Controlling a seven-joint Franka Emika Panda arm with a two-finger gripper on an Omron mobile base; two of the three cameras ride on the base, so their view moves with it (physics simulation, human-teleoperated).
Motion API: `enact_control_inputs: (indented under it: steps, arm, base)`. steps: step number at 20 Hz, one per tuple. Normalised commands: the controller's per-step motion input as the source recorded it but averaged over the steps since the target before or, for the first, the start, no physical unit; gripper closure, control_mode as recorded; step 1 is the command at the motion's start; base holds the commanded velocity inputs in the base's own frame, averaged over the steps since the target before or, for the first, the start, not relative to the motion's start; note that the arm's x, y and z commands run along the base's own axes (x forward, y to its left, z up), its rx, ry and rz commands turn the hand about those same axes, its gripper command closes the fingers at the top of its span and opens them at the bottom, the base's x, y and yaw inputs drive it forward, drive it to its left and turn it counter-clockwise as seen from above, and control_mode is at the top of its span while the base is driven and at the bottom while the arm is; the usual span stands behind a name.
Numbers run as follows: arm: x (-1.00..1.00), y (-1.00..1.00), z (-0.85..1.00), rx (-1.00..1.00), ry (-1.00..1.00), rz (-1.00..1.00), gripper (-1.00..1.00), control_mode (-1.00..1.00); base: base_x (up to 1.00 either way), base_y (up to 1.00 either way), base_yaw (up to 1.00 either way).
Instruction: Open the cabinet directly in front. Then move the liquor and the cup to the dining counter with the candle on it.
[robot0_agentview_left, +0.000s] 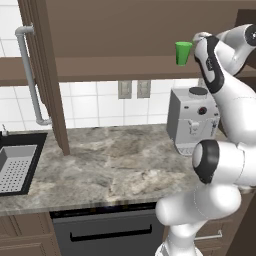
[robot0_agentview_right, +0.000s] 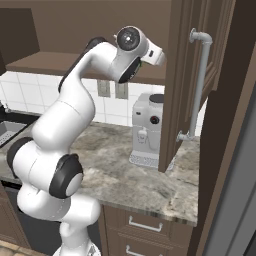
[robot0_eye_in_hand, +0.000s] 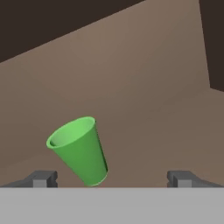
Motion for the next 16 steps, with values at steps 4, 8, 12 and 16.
enact_control_inputs:
  steps: [4,8,12,16]
  arm:
    - [0.18,0.0,0.15,0.0,0.0,0.0,-1.0,-1.0]
    - [0.33,0.0,0.0,0.0,0.0,0.0,-1.0,-1.0]
    - [0.3,0.0,0.0,0.0,0.0,0.0,-1.0,-1.0]
    - [0.34,0.0,0.0,0.0,0.0,0.0,-1.0,-1.0]
  base:
    - [0.0,0.0,0.0]
    - [0.0,0.0,0.0]
    - [0.0,0.0,0.0]
    - [0.0,0.0,0.0]
